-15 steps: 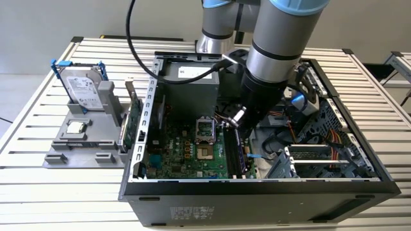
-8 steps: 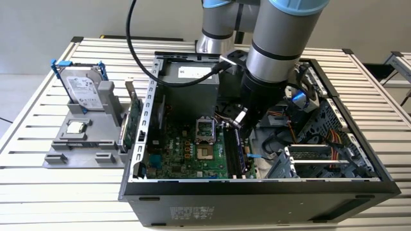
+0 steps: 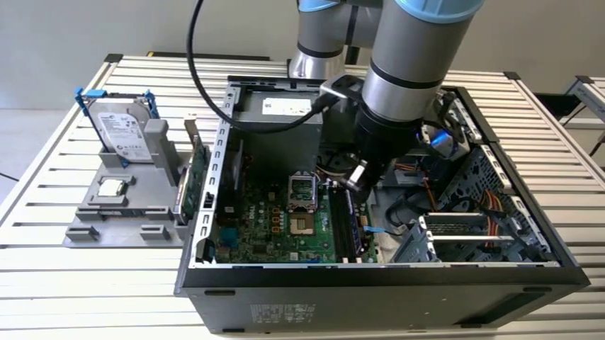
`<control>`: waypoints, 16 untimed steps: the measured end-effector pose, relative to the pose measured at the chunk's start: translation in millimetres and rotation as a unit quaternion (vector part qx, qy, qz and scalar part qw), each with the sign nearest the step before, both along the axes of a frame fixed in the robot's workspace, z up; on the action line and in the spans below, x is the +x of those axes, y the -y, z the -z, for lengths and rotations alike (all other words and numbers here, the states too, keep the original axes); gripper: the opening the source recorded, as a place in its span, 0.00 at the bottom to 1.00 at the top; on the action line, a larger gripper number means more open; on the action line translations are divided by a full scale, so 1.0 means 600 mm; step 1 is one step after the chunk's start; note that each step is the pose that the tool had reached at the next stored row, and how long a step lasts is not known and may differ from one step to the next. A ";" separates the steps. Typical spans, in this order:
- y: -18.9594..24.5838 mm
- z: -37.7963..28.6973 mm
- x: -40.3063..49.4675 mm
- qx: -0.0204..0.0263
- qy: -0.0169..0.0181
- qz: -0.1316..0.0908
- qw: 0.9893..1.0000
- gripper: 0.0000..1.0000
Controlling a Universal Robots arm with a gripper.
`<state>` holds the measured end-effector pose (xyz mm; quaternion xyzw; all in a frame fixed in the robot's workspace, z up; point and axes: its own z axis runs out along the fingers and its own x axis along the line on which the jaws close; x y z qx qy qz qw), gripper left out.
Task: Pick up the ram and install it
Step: 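Press down the ram until it locks into place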
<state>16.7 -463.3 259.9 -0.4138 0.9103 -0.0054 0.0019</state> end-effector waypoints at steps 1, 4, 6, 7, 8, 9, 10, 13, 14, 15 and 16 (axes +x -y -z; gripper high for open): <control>-0.0002 0.000 0.000 0.000 0.000 -0.006 1.000 0.00; -0.0008 0.000 0.000 0.000 0.000 -0.027 1.000 0.00; -0.0012 0.000 0.000 0.000 0.000 -0.041 0.999 0.00; -0.0014 0.001 0.000 0.000 0.000 -0.048 0.999 0.00; -0.0016 0.001 0.000 0.000 0.000 -0.055 0.998 0.00; -0.0018 0.001 0.000 0.000 0.000 -0.061 0.998 0.00; -0.0019 0.001 0.000 0.000 0.000 -0.068 0.998 0.00; -0.0023 0.001 0.000 0.000 0.000 -0.089 0.996 0.00; -0.0025 0.001 0.000 0.000 0.000 -0.096 0.995 0.00; -0.0026 0.001 0.000 0.000 0.000 -0.103 0.995 0.00; -0.0026 0.002 0.000 0.000 0.000 -0.110 0.994 0.00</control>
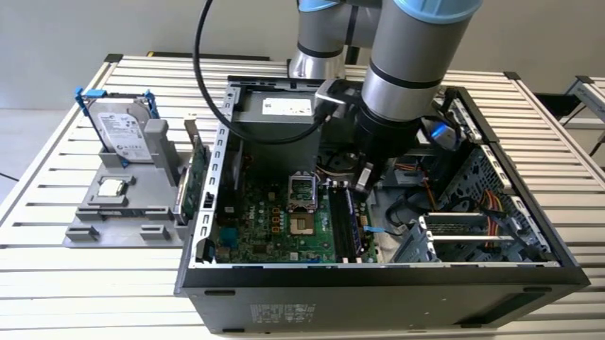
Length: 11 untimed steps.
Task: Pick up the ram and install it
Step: 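Press down the ram until it locks into place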
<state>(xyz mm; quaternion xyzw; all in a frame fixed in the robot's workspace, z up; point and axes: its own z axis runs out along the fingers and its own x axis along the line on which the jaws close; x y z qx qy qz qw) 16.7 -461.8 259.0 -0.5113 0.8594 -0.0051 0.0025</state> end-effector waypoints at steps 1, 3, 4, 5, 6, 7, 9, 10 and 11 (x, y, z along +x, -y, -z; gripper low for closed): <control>-0.0001 0.000 0.000 0.000 0.000 -0.007 1.000 0.00; -0.0002 0.000 0.000 0.000 0.000 -0.022 1.000 0.00; -0.0003 0.001 0.000 0.000 0.000 -0.029 1.000 0.00; -0.0004 0.001 0.000 0.000 0.000 -0.036 0.999 0.00; -0.0004 0.001 0.000 0.000 0.000 -0.044 0.999 0.00; -0.0005 0.001 0.000 0.000 0.000 -0.051 0.999 0.00; -0.0006 0.001 0.000 0.000 0.000 -0.066 0.998 0.00; -0.0006 0.002 0.000 0.000 0.000 -0.074 0.997 0.00; -0.0007 0.002 0.000 0.000 0.000 -0.081 0.997 0.00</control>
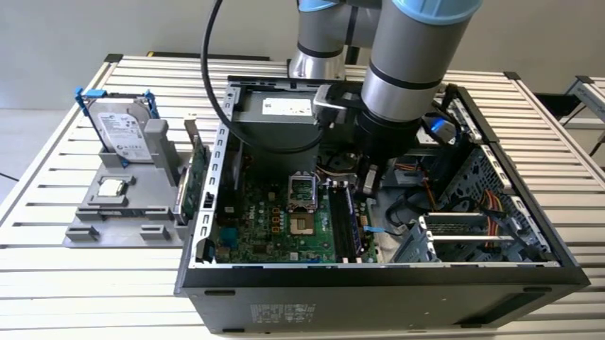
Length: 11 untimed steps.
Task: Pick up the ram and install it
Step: 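Press down the ram until it locks into place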
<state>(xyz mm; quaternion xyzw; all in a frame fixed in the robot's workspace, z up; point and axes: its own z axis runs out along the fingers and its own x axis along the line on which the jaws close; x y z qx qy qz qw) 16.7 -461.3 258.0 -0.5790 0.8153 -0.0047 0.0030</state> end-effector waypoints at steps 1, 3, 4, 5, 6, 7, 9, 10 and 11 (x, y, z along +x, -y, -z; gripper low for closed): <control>0.0000 0.000 0.000 0.000 0.000 -0.008 1.000 0.00; -0.0001 0.001 0.000 0.000 0.000 -0.022 1.000 0.00; -0.0002 0.001 0.000 0.000 0.000 -0.029 1.000 0.00; -0.0002 0.001 0.000 0.000 0.000 -0.036 0.999 0.00; -0.0003 0.001 0.000 0.000 0.000 -0.044 0.999 0.00; -0.0004 0.001 0.000 0.000 0.000 -0.051 0.999 0.00; -0.0005 0.002 0.000 0.000 0.000 -0.065 0.998 0.00; -0.0006 0.002 0.000 0.000 0.000 -0.072 0.997 0.00; -0.0007 0.002 0.000 0.001 0.000 -0.079 0.997 0.00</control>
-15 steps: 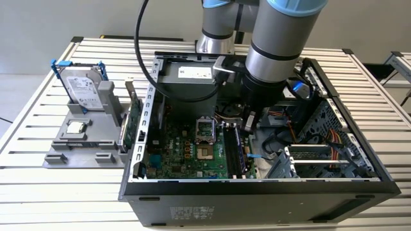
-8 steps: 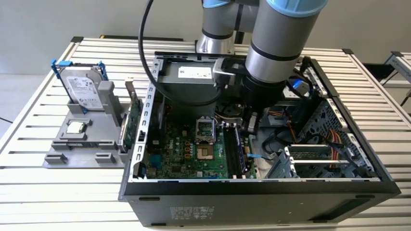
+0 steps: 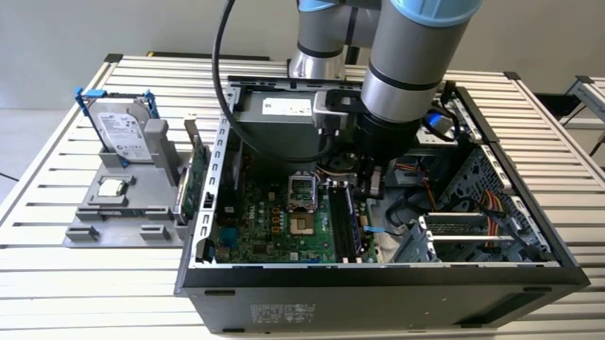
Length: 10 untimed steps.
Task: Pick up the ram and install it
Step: 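Press down the ram until it locks into place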
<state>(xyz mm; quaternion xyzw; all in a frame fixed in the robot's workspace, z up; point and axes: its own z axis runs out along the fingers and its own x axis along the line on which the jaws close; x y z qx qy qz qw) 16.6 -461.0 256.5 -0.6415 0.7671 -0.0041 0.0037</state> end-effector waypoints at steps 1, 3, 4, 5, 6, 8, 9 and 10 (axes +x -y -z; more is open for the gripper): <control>-0.0001 0.000 0.000 0.000 0.000 -0.007 1.000 0.00; -0.0005 0.001 0.000 0.000 0.000 -0.020 1.000 0.00; -0.0007 0.001 0.000 0.000 0.000 -0.027 1.000 0.00; -0.0009 0.001 0.000 0.000 0.000 -0.034 0.999 0.00; -0.0012 0.001 0.000 0.000 0.000 -0.040 0.999 0.00; -0.0019 0.001 0.000 0.000 0.000 -0.052 0.999 0.00; -0.0024 0.001 0.000 0.000 0.000 -0.057 0.998 0.00; -0.0030 0.001 0.000 0.000 0.000 -0.061 0.998 0.00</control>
